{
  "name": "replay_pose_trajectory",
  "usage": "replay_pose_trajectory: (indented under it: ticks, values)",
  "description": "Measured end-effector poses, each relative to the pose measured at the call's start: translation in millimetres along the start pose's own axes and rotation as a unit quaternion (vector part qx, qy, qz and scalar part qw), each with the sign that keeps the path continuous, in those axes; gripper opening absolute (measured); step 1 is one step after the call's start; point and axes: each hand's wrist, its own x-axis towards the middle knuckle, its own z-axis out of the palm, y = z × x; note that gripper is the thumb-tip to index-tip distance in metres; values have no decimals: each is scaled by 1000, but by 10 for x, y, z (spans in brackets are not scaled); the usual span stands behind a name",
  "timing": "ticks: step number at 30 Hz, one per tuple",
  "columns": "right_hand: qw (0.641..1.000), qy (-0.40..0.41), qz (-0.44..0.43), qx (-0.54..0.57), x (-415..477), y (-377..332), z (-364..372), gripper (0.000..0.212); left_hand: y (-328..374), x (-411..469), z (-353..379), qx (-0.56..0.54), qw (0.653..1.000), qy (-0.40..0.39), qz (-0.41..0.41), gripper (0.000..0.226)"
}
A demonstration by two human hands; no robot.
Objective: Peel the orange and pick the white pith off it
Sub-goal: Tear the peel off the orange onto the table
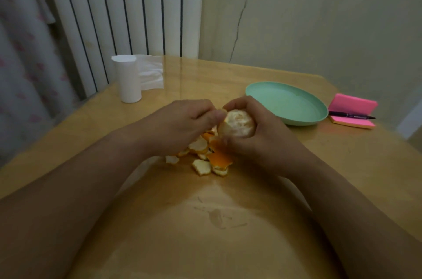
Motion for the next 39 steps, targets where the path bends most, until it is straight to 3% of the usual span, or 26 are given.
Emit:
replay_pose_trajectory:
  ticks: [5, 9, 13, 25, 27, 31, 39]
  values:
    - [1000, -9, -17, -18, -11, -20, 19, 65, -5, -3, -7, -19, 999, 15, 43, 50]
    - [999, -1, -21, -41, -1, -14, -24, 55, -25, -2, -8, -16, 997, 33, 71, 41]
    - [999, -12, -13, -27, 1, -18, -56, 52, -16, -19, -20, -30, 996, 39, 74, 53]
    - [999, 3, -33, -34, -14, -21, -12, 47, -29, -31, -2, -4, 996, 19, 91, 22]
    - [999, 6, -38, -32, -17, -27, -3, 46, -25, -32, -16, 28, 996, 15, 89, 24]
    - [997, 22, -46, -50, -18, -39, 14, 46, -16, 7, -15, 199, 971, 52, 121, 36]
    - [994, 30, -53, -95, -8, -92, -9, 48, 50, 77, 119, 284, 931, 138, 182, 28]
